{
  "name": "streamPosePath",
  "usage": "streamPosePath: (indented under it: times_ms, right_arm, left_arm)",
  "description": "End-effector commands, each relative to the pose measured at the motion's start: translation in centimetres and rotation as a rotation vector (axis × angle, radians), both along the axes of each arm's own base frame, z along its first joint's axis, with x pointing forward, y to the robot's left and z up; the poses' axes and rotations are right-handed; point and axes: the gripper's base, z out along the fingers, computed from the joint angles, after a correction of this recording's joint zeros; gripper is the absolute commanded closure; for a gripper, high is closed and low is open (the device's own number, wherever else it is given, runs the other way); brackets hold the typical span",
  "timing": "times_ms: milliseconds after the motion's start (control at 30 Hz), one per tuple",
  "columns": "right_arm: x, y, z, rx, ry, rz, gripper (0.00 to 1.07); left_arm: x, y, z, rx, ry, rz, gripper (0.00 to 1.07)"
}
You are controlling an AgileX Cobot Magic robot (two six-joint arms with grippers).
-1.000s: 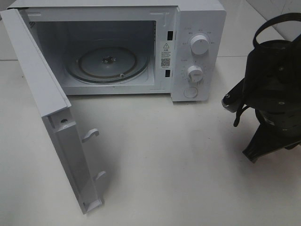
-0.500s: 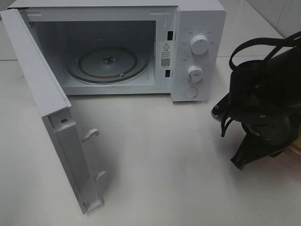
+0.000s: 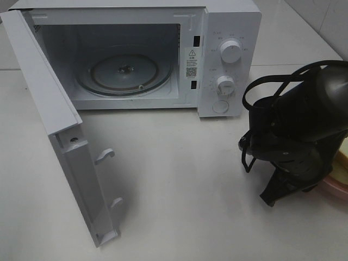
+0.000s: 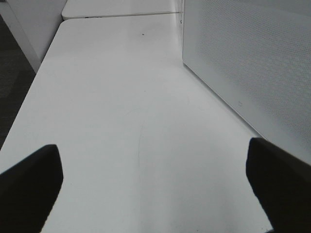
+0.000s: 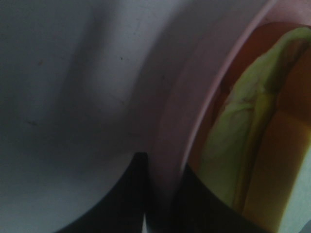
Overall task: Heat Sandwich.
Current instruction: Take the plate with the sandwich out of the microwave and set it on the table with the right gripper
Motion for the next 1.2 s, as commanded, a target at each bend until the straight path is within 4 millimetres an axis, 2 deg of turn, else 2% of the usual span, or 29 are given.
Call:
streamPosePath:
  times_ms: [33,200,700,867,967,1033,1167,1200]
  right_arm:
    - [0.2,-0.2,-0.4,-0.033,-0.015,0.007,1.01]
    - [0.6,-0.9,-1.1,-0.010,-0.015,-0.027,1.00]
    - [0.5,-0.8,-2.1,0.002,-0.018,-0.064,0.94]
    - [0.5,-0.8,-1.8,0.011,-0.022,-0.070,0.84]
    - [0.5,-0.6,-0.9,0.040,-0.035,-0.067,0.68]
    - [0.5,-0.6,-0.7,0.047,-0.035,-0.066,0.65]
    - [0.4,-0.5,0.3,0.078,-0.036,-0.051,0.49]
    - [0.4,-0.5,0.3,0.078,-0.036,-0.051,0.49]
  left_arm:
    - [-0.2,0.0,0.0,-0.004,-0.027,0.007,0.10]
    - [-0.2,0.0,0.0,-0.003,-0.027,0.007,0.10]
    - [-0.2,0.0,0.0,-0.003,-0.027,0.007,0.10]
    - [-0.2,0.0,0.0,-0.003,-0.027,0.007,0.10]
    - [-0.2,0.0,0.0,-0.003,-0.027,0.007,0.10]
    - [-0.2,0.0,0.0,-0.003,-0.027,0.007,0.10]
    - [-0.2,0.0,0.0,-0.003,-0.027,0.007,0.10]
    - [-0.2,0.0,0.0,-0.003,-0.027,0.007,0.10]
